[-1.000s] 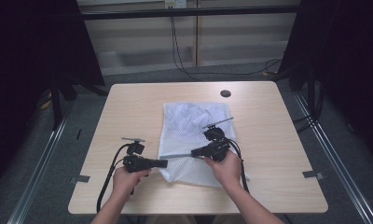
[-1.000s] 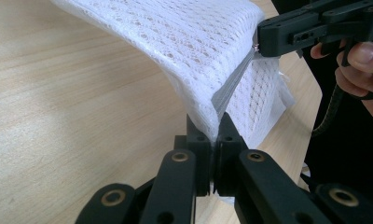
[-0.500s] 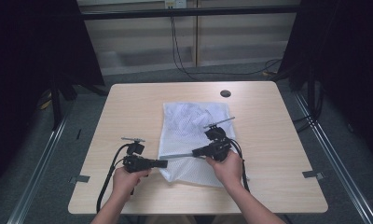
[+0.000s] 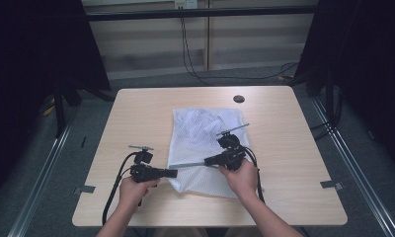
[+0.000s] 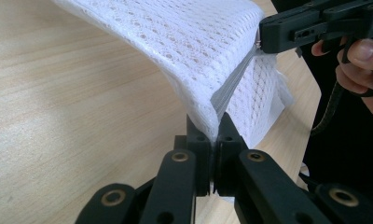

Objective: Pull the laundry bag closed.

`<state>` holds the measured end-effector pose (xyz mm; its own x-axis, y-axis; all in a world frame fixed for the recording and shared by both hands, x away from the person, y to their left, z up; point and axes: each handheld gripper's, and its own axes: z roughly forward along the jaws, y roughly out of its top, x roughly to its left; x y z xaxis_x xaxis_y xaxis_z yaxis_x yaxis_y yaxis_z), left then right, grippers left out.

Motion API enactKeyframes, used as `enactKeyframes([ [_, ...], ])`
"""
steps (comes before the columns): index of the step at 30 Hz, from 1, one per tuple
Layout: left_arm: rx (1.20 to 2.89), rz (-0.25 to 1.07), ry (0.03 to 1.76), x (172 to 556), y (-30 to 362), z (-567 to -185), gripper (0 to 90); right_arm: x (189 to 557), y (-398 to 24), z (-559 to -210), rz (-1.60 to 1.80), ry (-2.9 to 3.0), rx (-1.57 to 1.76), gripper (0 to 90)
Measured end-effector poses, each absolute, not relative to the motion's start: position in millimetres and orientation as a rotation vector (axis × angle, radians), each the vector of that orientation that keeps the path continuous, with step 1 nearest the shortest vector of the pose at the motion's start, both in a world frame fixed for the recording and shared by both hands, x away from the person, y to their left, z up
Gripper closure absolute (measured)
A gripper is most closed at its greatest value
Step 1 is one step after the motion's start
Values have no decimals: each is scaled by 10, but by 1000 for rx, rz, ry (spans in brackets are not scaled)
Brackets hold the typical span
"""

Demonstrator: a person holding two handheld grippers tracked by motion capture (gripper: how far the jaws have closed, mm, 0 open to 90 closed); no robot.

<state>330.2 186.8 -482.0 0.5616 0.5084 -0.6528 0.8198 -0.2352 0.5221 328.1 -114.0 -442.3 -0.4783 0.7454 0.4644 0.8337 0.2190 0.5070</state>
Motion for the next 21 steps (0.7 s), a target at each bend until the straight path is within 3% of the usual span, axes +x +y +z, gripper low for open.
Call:
enactKeyframes([
  [21, 1897, -440, 1082, 3297, 1865, -4816, 880, 3280, -1217, -4419, -1109, -2348, -1543, 872],
])
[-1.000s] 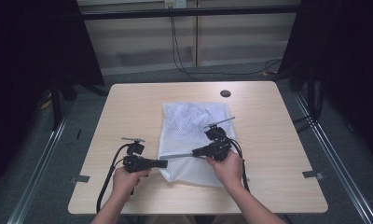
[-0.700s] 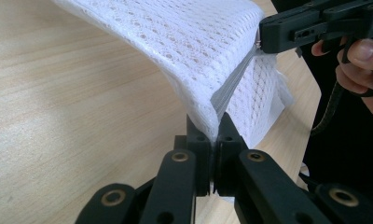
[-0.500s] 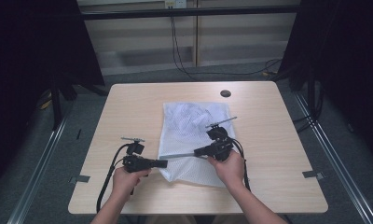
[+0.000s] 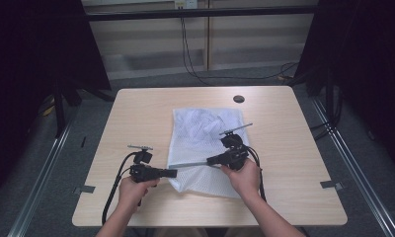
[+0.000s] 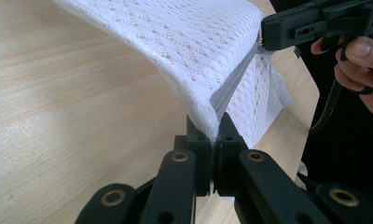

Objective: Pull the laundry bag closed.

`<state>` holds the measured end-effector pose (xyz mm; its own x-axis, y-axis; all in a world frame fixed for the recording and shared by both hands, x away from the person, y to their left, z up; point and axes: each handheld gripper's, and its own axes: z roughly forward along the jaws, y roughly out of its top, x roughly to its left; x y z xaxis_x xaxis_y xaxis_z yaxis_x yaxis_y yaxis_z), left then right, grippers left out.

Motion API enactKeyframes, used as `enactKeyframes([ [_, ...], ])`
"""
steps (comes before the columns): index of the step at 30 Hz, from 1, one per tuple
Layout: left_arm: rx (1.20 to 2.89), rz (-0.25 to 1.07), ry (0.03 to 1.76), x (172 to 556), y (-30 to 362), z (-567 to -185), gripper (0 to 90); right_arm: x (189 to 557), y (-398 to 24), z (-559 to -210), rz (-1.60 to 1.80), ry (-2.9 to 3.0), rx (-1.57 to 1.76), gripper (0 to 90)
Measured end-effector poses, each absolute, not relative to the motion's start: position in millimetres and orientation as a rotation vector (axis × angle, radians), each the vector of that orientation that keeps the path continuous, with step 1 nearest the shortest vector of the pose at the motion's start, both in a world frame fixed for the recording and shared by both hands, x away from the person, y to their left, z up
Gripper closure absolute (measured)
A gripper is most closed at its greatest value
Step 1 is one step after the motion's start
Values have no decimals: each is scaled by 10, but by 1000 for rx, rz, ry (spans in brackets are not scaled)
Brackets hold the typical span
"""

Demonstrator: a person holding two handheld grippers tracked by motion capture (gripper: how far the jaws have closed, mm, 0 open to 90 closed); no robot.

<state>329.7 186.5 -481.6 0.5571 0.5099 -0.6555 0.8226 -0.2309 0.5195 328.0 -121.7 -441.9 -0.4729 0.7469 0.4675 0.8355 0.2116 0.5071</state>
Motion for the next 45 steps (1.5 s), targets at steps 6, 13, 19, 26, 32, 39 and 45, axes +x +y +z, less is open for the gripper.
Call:
enactKeyframes([
  [6, 1896, -443, 1080, 3296, 1865, -4814, 880, 3280, -1231, -4420, -1116, -2351, -1536, 872],
  [13, 1899, -442, 1076, 3297, 1865, -4815, 880, 3275, -1245, -4420, -1107, -2342, -1547, 872],
  [19, 1894, -442, 1081, 3292, 1862, -4814, 880, 3276, -1247, -4426, -1110, -2339, -1545, 871],
  [26, 1891, -440, 1083, 3289, 1863, -4808, 880, 3275, -1248, -4425, -1114, -2341, -1544, 872],
  [32, 1888, -447, 1084, 3288, 1866, -4805, 880, 3275, -1260, -4423, -1108, -2346, -1548, 872],
  [39, 1895, -438, 1079, 3291, 1864, -4808, 880, 3271, -1287, -4426, -1110, -2334, -1548, 872],
  [45, 1889, -449, 1084, 3289, 1868, -4807, 880, 3267, -1302, -4423, -1106, -2338, -1552, 872],
])
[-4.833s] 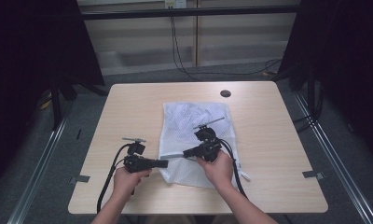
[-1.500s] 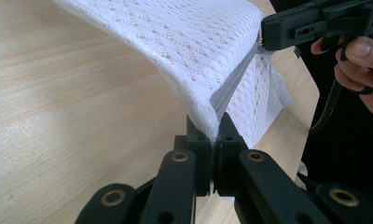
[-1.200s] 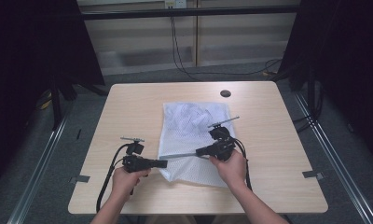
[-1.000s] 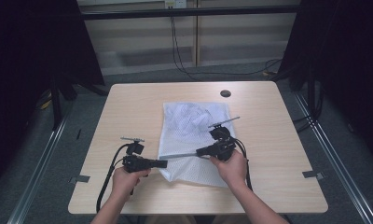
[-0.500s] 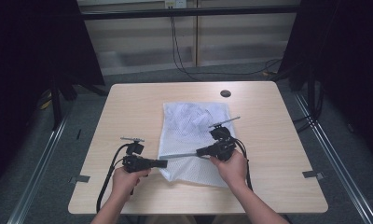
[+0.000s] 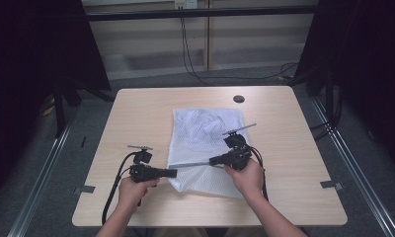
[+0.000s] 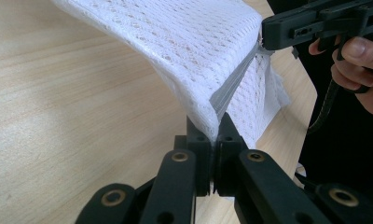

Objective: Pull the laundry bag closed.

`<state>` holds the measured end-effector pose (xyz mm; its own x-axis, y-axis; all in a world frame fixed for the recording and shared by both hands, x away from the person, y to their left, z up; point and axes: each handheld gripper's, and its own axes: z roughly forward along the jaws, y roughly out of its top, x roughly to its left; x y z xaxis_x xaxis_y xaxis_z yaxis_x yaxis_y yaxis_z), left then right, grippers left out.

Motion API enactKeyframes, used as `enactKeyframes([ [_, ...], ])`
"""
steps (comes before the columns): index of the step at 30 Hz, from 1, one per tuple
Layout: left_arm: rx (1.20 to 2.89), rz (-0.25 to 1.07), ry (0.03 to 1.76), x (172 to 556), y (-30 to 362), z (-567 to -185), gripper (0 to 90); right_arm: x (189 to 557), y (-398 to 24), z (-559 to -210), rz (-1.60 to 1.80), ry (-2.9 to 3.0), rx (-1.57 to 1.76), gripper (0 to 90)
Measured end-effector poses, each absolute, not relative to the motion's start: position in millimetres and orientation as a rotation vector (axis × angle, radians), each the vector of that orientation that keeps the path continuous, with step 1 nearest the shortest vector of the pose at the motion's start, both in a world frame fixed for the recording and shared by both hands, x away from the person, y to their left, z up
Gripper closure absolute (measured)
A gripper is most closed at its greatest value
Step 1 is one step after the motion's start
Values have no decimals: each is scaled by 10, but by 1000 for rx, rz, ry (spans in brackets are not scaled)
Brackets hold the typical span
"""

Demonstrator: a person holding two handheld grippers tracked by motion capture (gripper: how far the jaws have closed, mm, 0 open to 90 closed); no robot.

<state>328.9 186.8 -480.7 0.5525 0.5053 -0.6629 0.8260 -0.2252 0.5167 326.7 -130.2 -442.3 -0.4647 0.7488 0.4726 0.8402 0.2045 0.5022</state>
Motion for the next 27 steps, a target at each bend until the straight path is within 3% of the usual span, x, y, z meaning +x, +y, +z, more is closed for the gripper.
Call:
enactKeyframes([
  [27, 1884, -440, 1088, 3302, 1909, -4804, 880, 3248, -1478, -4431, -1102, -2333, -1584, 871],
])
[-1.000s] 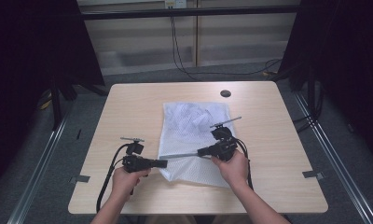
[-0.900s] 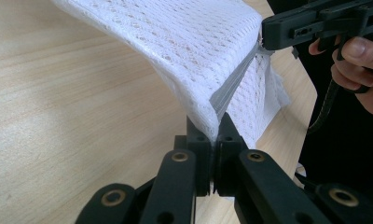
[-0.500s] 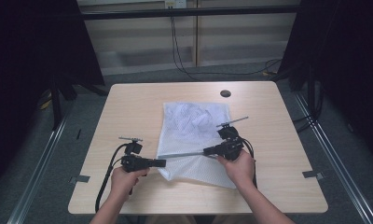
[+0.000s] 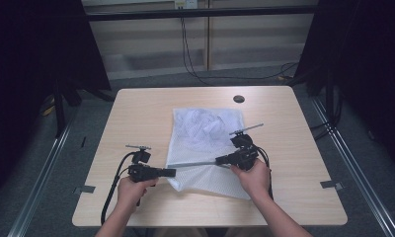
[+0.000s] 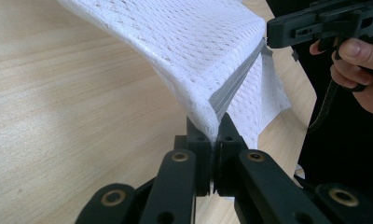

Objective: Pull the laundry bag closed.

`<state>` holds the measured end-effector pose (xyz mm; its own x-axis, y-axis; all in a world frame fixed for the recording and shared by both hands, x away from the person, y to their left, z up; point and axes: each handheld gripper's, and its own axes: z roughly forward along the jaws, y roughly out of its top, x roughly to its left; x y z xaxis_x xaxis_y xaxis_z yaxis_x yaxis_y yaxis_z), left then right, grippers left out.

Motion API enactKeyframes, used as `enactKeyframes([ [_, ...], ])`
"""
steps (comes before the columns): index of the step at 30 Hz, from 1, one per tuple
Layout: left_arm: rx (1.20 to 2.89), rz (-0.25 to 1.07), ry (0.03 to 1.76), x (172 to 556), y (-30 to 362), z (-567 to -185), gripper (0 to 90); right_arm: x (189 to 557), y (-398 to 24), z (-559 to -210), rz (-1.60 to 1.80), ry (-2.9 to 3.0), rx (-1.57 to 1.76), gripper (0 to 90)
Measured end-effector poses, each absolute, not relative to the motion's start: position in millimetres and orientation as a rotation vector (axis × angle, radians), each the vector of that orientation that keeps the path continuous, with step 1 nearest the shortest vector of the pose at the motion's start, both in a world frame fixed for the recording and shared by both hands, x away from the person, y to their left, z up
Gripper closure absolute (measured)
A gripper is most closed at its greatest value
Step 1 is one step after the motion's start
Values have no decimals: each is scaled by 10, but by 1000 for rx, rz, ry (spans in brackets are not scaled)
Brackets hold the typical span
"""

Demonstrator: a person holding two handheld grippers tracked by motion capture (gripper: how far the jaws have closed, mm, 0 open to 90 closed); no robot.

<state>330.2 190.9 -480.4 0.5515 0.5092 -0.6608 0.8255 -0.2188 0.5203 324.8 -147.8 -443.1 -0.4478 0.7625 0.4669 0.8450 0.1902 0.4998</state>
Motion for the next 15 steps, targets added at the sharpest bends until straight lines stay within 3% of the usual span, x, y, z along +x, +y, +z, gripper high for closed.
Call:
enactKeyframes([
  [15, 1879, -442, 1094, 3299, 1912, -4801, 880, 3230, -1558, -4434, -1105, -2330, -1600, 871],
])
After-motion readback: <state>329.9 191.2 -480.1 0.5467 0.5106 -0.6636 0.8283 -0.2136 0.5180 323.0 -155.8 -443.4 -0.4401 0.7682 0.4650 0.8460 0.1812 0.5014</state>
